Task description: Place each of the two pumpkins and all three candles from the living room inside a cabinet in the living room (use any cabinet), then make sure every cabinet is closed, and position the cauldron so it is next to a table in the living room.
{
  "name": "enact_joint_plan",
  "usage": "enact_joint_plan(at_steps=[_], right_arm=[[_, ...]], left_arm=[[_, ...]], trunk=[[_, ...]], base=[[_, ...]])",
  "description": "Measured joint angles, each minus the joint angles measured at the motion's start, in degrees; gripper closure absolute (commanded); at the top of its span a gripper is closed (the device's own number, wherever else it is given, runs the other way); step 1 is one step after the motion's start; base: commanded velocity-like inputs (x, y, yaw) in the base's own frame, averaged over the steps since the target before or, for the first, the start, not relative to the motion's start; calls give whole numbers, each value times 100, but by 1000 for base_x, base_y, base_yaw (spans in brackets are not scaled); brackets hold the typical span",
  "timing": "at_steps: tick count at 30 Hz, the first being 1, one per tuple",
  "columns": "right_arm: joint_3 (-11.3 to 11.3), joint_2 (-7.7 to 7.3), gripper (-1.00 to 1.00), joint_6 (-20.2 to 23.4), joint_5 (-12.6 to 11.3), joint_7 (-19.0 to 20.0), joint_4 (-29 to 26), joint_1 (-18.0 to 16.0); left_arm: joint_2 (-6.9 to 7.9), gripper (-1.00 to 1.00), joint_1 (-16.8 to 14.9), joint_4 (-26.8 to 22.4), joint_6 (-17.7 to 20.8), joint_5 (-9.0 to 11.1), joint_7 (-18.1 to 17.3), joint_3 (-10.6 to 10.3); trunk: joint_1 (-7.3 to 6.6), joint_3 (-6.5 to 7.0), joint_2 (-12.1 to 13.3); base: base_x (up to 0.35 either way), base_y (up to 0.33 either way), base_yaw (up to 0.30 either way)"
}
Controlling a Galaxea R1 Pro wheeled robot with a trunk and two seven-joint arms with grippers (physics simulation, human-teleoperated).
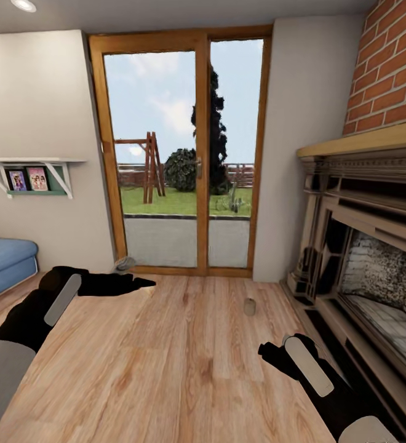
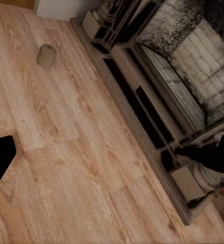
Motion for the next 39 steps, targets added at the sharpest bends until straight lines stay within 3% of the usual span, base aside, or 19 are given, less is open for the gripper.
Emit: enact_joint_plan(at_steps=[3, 6, 9, 13, 17, 19, 24, 29, 39], right_arm=[[192, -7, -100, 44, 11, -64, 236, -218], [250, -11, -100, 53, 13, -58, 756, -568], [292, 1, -100, 18, 59, -23, 1765, -1128], [302, 27, -100, -16, 219, 162, 2221, -1383], [313, 85, -100, -16, 466, 452, 2332, -1452], [373, 197, -100, -18, 848, 670, 2350, -1464], [500, 393, -100, -15, 1493, 972, 2360, -1471], [524, 462, -100, -17, 1669, 1044, 2363, -1471], [508, 475, -100, 5, 1692, 1062, 2340, -1475]], left_arm=[[73, -100, 6, -14, -5, 9, -361, 3], [91, -100, 7, -20, -5, 16, -460, 6], [103, -100, 8, -32, -5, 29, -529, 11], [108, -100, 9, -31, -5, 104, -552, 13], [109, -100, 9, -36, -5, 136, -559, 14], [109, -100, 8, -37, -5, 142, -558, 14], [109, -100, 9, -28, -5, 142, -559, 14], [104, -100, 9, -19, -5, 142, -557, 14], [103, -100, 9, -13, -5, 147, -557, 14]], trunk=[[0, 0, 0], [0, 0, 0], [0, 0, 0], [0, 0, 0], [0, 0, 0], [0, 0, 0], [0, 0, 0], [-1, 0, 0], [-1, 0, 0]], base=[[220, 0, 0], [229, 0, 0], [238, 0, 0], [248, 0, 0], [253, 0, 0], [259, 0, 0], [264, 0, 0], [281, 0, 0], [330, 0, 0]])
